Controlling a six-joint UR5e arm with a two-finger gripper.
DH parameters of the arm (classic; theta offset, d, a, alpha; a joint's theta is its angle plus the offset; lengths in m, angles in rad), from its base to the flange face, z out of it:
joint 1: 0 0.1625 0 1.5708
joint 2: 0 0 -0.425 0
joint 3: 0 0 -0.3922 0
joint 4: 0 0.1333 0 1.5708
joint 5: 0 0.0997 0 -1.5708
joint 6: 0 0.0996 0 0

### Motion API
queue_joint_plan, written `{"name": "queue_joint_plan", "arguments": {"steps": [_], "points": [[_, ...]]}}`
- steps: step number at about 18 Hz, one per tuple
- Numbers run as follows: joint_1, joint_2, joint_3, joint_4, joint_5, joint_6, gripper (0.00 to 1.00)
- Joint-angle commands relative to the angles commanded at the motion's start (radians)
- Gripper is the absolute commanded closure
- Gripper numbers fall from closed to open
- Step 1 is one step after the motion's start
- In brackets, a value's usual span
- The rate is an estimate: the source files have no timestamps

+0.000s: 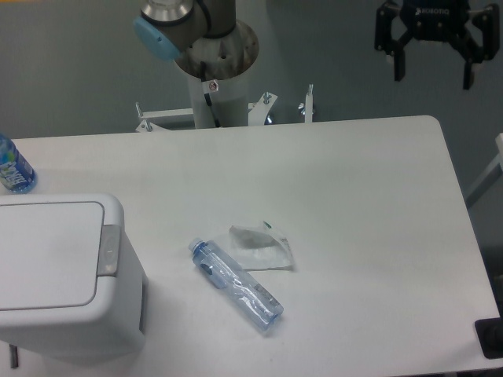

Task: Open the trash can
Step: 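Move the open gripper from its raised start pose toward the table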

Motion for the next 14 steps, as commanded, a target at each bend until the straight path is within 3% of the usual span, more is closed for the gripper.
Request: {"name": "queue_joint_plan", "arguments": {"steps": [8,14], "points": [[-0.002,-0.002,-0.003,-0.002,0.0,-0.017,0.0],[-0.003,-0.005,-0.008,0.002,-0.06,-0.15,0.0]]}}
